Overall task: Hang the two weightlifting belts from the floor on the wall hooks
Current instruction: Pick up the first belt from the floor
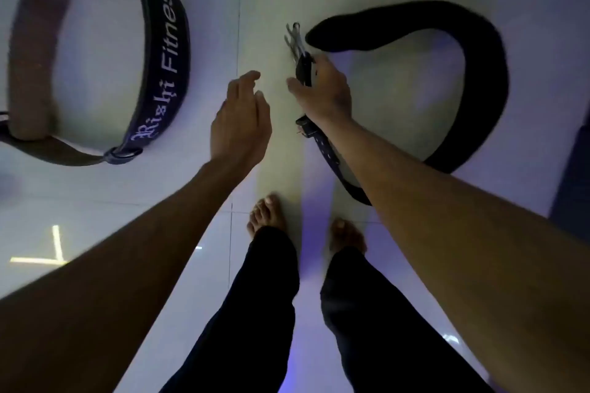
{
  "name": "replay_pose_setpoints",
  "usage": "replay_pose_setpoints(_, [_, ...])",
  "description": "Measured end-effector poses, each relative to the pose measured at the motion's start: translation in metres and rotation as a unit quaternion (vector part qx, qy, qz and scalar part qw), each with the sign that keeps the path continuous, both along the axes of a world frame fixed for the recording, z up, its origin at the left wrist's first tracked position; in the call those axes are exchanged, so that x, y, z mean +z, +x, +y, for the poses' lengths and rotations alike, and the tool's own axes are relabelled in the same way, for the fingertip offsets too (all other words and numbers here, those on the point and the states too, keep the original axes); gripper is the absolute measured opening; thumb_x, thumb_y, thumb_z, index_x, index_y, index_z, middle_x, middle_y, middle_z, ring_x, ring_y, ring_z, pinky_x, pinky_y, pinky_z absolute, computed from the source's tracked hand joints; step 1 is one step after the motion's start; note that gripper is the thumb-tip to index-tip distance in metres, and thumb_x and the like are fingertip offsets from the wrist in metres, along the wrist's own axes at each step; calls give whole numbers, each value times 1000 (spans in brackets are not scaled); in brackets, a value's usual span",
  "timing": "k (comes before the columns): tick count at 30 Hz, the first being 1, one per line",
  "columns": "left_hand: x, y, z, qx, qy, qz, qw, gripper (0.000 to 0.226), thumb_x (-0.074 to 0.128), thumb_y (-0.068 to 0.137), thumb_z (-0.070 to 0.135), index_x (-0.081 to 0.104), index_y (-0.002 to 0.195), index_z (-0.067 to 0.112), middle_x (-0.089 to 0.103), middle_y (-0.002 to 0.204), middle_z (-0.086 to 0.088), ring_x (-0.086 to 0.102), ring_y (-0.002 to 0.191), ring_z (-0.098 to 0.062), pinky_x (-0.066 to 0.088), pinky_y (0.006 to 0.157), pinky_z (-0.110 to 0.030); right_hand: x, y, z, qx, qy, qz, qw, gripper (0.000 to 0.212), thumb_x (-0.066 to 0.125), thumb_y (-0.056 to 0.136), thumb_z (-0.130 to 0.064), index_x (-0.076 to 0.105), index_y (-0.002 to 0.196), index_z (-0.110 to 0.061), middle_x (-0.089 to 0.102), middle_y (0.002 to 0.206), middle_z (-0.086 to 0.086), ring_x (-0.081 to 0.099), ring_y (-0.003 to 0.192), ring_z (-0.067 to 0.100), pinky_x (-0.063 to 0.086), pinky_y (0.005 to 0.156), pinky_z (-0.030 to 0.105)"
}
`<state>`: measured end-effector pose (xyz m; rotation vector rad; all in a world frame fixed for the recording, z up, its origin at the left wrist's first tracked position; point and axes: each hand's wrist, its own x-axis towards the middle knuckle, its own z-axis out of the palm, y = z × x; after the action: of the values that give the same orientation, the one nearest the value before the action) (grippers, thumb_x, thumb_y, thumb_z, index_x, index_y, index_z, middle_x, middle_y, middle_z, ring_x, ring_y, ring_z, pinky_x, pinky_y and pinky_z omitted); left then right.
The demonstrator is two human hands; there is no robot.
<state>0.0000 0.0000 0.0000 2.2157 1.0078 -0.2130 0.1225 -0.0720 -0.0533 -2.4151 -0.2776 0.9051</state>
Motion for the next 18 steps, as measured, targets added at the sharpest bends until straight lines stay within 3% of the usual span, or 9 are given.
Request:
replay_pose_setpoints(3, [-26, -6, 3, 33, -22, 16, 999, 41, 34, 109, 24, 45, 147, 15, 56, 146, -9, 61, 122, -26, 41, 94, -35, -26, 6, 11, -1, -16, -19, 1000, 33, 60, 87, -23, 56, 119, -16, 66, 114, 12, 63, 106, 30, 51, 86, 35])
replay_pose_setpoints(7, [-5, -9, 3, 64, -89, 21, 994, 43, 36, 109, 26, 45, 149, 14, 57, 146, -8, 59, 125, -21, 35, 96, -25, 2, 11, 3, -14, -1, 34, 999, 32, 64, 86, -16, 60, 117, -17, 70, 114, 7, 65, 108, 26, 48, 82, 24])
replay_pose_setpoints(8, [12, -6, 4, 69, -106, 22, 992, 44, 36, 109, 27, 44, 151, 14, 55, 147, -9, 58, 127, -22, 35, 98, -25, 25, 10, -3, -25, 13, 57, 998, 33, 65, 84, -17, 61, 117, -17, 71, 111, 5, 66, 106, 24, 49, 83, 24])
replay_pose_setpoints(12, [105, 15, 4, 126, -213, 47, 968, 53, 38, 109, 34, 37, 156, 9, 50, 155, -12, 49, 141, -26, 31, 106, -24, 144, 12, -36, -37, 95, 103, 989, 36, 68, 80, -24, 62, 115, -16, 72, 108, 7, 68, 102, 24, 56, 91, 47])
replay_pose_setpoints(14, [163, 26, 4, 132, -280, 35, 950, 60, 43, 107, 44, 39, 155, 8, 57, 150, -10, 51, 141, -25, 32, 119, -34, 220, 19, -51, -17, 125, 118, 985, 36, 70, 82, -17, 62, 116, -13, 71, 108, 7, 68, 102, 23, 55, 92, 48])
replay_pose_setpoints(16, [227, 35, 0, 128, -349, -14, 928, 54, 47, 103, 49, 59, 140, 11, 71, 129, -2, 64, 123, -12, 44, 113, -39, 298, 29, -66, 5, 143, 137, 980, 33, 69, 86, -7, 62, 117, -10, 69, 106, 6, 67, 102, 22, 56, 94, 45])
replay_pose_setpoints(18, [299, 47, -4, 138, -396, -71, 905, 31, 51, 105, 39, 72, 112, 17, 75, 101, 9, 69, 91, 9, 49, 96, -27, 376, 40, -79, 25, 147, 140, 979, 30, 68, 87, -3, 62, 115, -12, 68, 102, 2, 67, 98, 17, 56, 91, 39])
